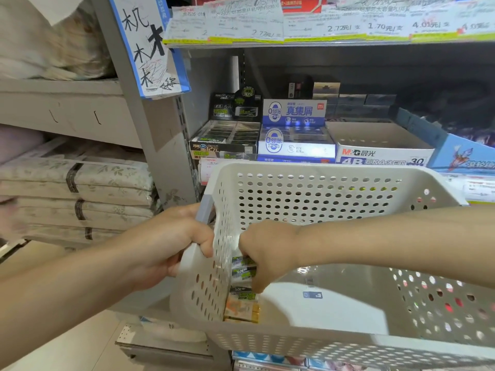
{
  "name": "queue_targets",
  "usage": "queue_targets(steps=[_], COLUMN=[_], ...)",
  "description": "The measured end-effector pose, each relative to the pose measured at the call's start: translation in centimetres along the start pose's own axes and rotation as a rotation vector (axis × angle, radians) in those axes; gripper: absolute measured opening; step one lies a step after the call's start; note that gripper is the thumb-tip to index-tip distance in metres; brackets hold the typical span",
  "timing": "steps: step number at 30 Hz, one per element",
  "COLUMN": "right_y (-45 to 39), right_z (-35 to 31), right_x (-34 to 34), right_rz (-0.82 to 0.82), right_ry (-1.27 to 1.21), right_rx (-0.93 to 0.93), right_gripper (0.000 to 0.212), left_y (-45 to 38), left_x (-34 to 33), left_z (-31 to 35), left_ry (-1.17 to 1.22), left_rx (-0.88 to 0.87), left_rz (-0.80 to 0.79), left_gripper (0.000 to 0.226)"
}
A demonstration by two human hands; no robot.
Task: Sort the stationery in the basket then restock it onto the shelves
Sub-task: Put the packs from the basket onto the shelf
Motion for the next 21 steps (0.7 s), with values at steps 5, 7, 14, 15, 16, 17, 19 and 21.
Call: queue_targets(steps=[5, 7, 14, 15, 16, 17, 19, 21], right_y=[2.8, 3.8, 3.4, 2.7, 1.9, 1.1, -0.6, -2.2], right_z=[0.7, 1.8, 7.1, 7.6, 8.2, 8.8, 9.9, 10.5], right_x=[6.5, 9.4, 16.4, 16.7, 16.8, 16.7, 16.2, 15.5], right_rz=[0.212, 0.301, 0.571, 0.538, 0.486, 0.427, 0.295, 0.211], right_ry=[-0.028, -0.049, -0.029, -0.001, 0.000, -0.018, -0.132, -0.239], right_rx=[0.006, 0.001, -0.280, -0.328, -0.373, -0.415, -0.445, -0.420], right_gripper=[0.033, 0.032, 0.031, 0.031, 0.033, 0.036, 0.038, 0.025], left_y=[-0.4, -0.3, 0.2, 0.3, 0.4, 0.5, 0.6, 0.8], left_x=[1.0, 1.4, 2.6, 2.6, 2.7, 2.7, 2.9, 3.1], left_z=[-0.3, -0.6, -1.4, -1.4, -1.4, -1.4, -1.5, -1.5], left_ry=[-0.032, -0.030, -0.037, -0.035, -0.034, -0.033, -0.028, -0.022], left_rx=[0.025, 0.025, 0.053, 0.060, 0.063, 0.062, 0.053, 0.048], left_rz=[0.001, -0.022, -0.013, -0.014, -0.016, -0.017, -0.009, -0.001], left_gripper=[0.062, 0.060, 0.062, 0.062, 0.061, 0.059, 0.055, 0.051])
Point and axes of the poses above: each hand's wrist, its own y-axis away from the middle knuckle, its own x-axis out of the back of the hand, z = x × y, the point moved 5 cm from there along -y, towards the middle knuckle, and after that the axes turned 12 degrees about x, right-handed, at the moved point
